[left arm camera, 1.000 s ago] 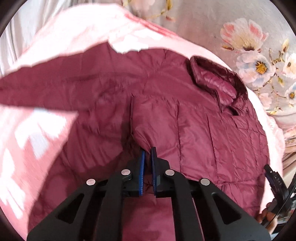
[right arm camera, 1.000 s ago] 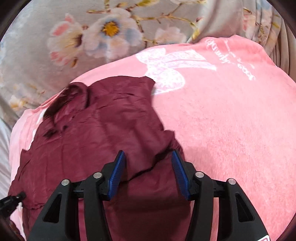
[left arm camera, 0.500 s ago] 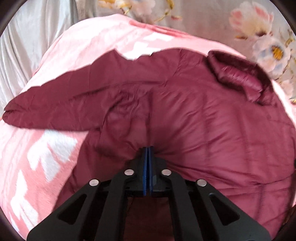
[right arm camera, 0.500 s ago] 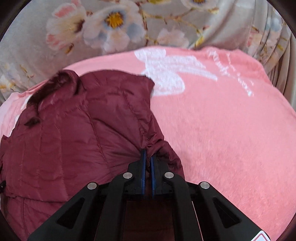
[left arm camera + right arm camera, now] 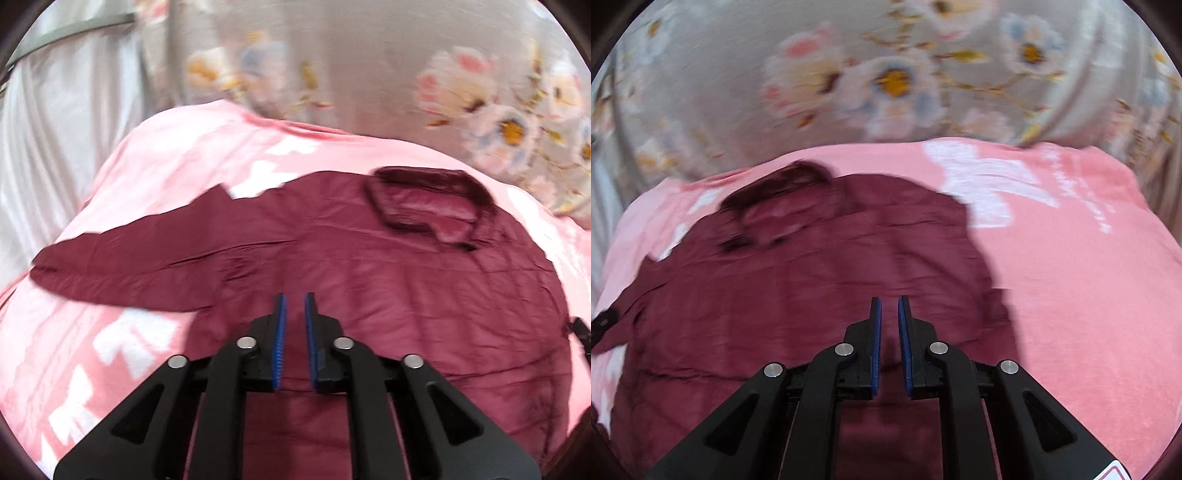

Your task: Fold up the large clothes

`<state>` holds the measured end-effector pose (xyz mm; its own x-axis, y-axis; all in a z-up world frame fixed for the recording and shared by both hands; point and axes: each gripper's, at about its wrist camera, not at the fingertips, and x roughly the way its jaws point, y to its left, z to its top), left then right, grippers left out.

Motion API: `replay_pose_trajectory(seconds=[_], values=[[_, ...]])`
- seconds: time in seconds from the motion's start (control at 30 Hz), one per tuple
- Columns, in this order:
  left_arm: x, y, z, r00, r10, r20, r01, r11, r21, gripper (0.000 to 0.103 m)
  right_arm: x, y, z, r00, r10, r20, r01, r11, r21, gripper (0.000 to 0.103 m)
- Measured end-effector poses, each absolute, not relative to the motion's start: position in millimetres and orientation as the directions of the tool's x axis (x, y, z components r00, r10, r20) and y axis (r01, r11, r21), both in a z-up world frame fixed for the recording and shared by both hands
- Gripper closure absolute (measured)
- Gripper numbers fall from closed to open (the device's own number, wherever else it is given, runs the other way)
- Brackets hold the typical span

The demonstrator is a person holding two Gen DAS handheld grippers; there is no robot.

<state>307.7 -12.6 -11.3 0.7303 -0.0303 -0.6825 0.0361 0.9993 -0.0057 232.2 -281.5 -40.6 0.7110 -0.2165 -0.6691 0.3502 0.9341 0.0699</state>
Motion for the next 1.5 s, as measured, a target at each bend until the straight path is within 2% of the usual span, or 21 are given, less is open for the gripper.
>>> replay_pose_trajectory(seconds=[0.17,0.5,1.37,1.5], values=[[318.1,-46.8,-33.5,0.711,-0.036,-0.702,0.071,0.997,0.02,0.089,261.3,-230.9,-55.2,0.697,-0.149,-0.701,0.239,0.971,0.031,0.092],[331.5,-49.8,-83.0,0.652,-0.012,-0.758,0.059,0.998,0.035,0.089,277.0,-221.4,-92.4,0.638,-0.129,-0.759,0.223,0.975,0.022,0.092],[329.2,-60.7,-95.2,0.667,0.036,-0.744,0.062,0.993,0.104,0.09,282.5,-208.6,-105.5,0.616,-0.205,-0.761,0.223,0.971,-0.081,0.091],[329.3,-60.0,-95.3,0.667,0.042,-0.744,0.057,0.993,0.107,0.087,282.6,-205.9,-105.4,0.611,-0.235,-0.756,0.231,0.966,-0.113,0.088]])
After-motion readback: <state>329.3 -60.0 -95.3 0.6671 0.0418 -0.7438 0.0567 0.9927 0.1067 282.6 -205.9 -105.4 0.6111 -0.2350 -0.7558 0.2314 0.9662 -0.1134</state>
